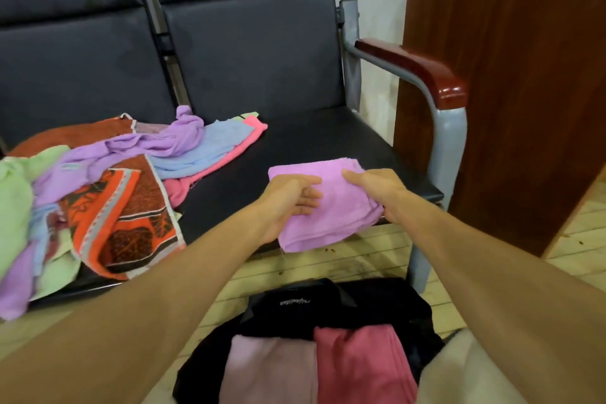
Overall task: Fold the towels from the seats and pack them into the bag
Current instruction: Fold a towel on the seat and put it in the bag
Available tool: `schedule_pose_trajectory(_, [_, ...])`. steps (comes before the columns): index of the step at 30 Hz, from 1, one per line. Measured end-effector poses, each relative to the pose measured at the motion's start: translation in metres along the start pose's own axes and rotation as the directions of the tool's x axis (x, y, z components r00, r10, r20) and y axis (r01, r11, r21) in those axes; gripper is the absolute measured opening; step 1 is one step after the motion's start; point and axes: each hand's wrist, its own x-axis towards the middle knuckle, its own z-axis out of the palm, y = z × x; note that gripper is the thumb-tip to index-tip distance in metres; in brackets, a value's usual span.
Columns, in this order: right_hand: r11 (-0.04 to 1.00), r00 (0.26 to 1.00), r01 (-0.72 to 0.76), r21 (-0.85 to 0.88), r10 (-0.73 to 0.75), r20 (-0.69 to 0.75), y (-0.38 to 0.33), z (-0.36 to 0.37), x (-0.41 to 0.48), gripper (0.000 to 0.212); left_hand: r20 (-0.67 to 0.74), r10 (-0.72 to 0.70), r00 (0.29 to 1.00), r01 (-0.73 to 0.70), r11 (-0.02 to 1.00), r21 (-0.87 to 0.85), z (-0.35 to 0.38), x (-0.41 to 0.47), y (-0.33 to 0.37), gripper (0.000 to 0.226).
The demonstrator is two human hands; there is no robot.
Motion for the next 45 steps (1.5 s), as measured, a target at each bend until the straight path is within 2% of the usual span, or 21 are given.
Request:
schedule_pose_trajectory(3, [0.98, 0.993, 0.097, -0.174, -0.108, -0.051, -0.002, 0.006, -0.01, 0.049, -0.127, 0.057, 0.99, -0.062, 0.997, -0.037, -0.026, -0.011, -0.011, 0.024])
schedule_pose_trajectory(6, [0.886, 0.959, 0.24, -0.398, -0.28, -0.046, -0.008, 0.01, -0.019, 0.027, -0.191, 0.073, 0.979, -0.086, 0.994, -0.061, -0.045, -0.021, -0.027, 0.023])
schedule_pose_trajectory(8, [0.735, 0.92, 0.32, -0.598, -0.391, 0.011, -0.012, 0.014, -0.027, 0.02, -0.204, 0.05, 0.978, -0.075, 0.991, -0.113, -0.053, -0.024, -0.038, 0.024])
schedule_pose_trajectory(10, [0.51, 0.882, 0.333, -0.793, -0.467, 0.071, -0.015, 0.02, -0.034, 0.022, -0.189, 0.006, 0.982, -0.042, 0.981, -0.189, -0.055, -0.026, -0.042, 0.027])
schedule_pose_trajectory(12, [0.296, 0.83, 0.344, -0.891, -0.539, 0.142, -0.018, 0.025, -0.041, 0.024, -0.185, -0.021, 0.982, -0.023, 0.972, -0.232, -0.053, -0.028, -0.042, 0.03])
schedule_pose_trajectory(13, [0.244, 0.811, 0.36, -0.9, -0.558, 0.173, -0.019, 0.028, -0.044, 0.024, -0.19, -0.029, 0.981, -0.018, 0.97, -0.241, -0.051, -0.029, -0.042, 0.03])
schedule_pose_trajectory(14, [0.242, 0.804, 0.38, -0.893, -0.563, 0.19, -0.022, 0.03, -0.047, 0.024, -0.193, -0.041, 0.98, -0.009, 0.968, -0.252, -0.05, -0.03, -0.041, 0.03])
schedule_pose_trajectory(17, [0.37, 0.807, 0.471, -0.801, -0.547, 0.222, -0.031, 0.037, -0.057, 0.011, -0.2, -0.087, 0.976, 0.023, 0.952, -0.304, -0.045, -0.033, -0.043, 0.022])
schedule_pose_trajectory(20, [0.547, 0.827, 0.512, -0.662, -0.522, 0.208, -0.042, 0.045, -0.071, 0.024, -0.275, -0.094, 0.957, -0.007, 0.938, -0.345, -0.04, -0.033, -0.044, 0.016])
schedule_pose_trajectory(22, [0.751, 0.854, 0.509, -0.421, -0.502, 0.138, -0.051, 0.049, -0.087, 0.026, -0.307, -0.096, 0.947, -0.012, 0.943, -0.333, -0.037, -0.032, -0.047, 0.02])
schedule_pose_trajectory(24, [0.898, 0.896, 0.437, -0.047, -0.43, 0.107, -0.055, 0.05, -0.101, 0.024, -0.269, -0.102, 0.958, 0.002, 0.938, -0.348, -0.037, -0.033, -0.051, 0.021])
schedule_pose_trajectory(27, [0.913, 0.929, 0.253, 0.321, -0.322, 0.182, -0.058, 0.049, -0.12, 0.025, -0.058, -0.125, 0.991, 0.078, 0.856, -0.51, -0.041, -0.042, -0.056, 0.035])
schedule_pose_trajectory(30, [0.858, 0.926, 0.14, 0.495, -0.29, 0.242, -0.051, 0.05, -0.135, 0.02, 0.294, -0.101, 0.95, 0.29, 0.631, -0.72, -0.046, -0.06, -0.064, 0.048])
schedule_pose_trajectory(32, [0.832, 0.921, 0.099, 0.545, -0.285, 0.267, -0.042, 0.048, -0.144, 0.019, 0.362, -0.098, 0.927, 0.347, 0.592, -0.728, -0.051, -0.072, -0.07, 0.051])
schedule_pose_trajectory(34, [0.823, 0.929, 0.073, 0.563, -0.262, 0.262, -0.028, 0.042, -0.151, 0.02, 0.355, -0.079, 0.931, 0.318, 0.654, -0.687, -0.058, -0.077, -0.077, 0.055])
schedule_pose_trajectory(36, [0.881, 0.955, 0.097, 0.463, -0.213, 0.205, -0.01, 0.034, -0.154, 0.021, 0.266, -0.104, 0.958, 0.252, 0.747, -0.616, -0.062, -0.081, -0.083, 0.068])
schedule_pose_trajectory(38, [0.972, 0.971, 0.185, 0.146, -0.203, 0.123, 0.013, 0.025, -0.152, 0.022, 0.028, -0.17, 0.985, 0.164, 0.869, -0.467, -0.062, -0.082, -0.092, 0.05])
schedule_pose_trajectory(39, [0.977, 0.971, 0.213, -0.005, -0.211, 0.109, 0.024, 0.022, -0.151, 0.023, -0.064, -0.162, 0.985, 0.125, 0.913, -0.387, -0.06, -0.085, -0.096, 0.038])
schedule_pose_trajectory(40, [0.97, 0.972, 0.223, -0.097, -0.213, 0.102, 0.036, 0.018, -0.15, 0.024, -0.098, -0.149, 0.984, 0.109, 0.937, -0.333, -0.056, -0.089, -0.1, 0.03])
schedule_pose_trajectory(42, [0.964, 0.969, 0.225, -0.144, -0.206, 0.138, 0.058, 0.011, -0.153, 0.022, -0.111, -0.134, 0.985, 0.105, 0.966, -0.235, -0.045, -0.095, -0.11, 0.022])
schedule_pose_trajectory(45, [0.951, 0.965, 0.217, -0.219, -0.175, 0.196, 0.089, 0.002, -0.151, 0.023, -0.123, -0.159, 0.98, 0.156, 0.987, -0.032, -0.026, -0.087, -0.133, 0.028])
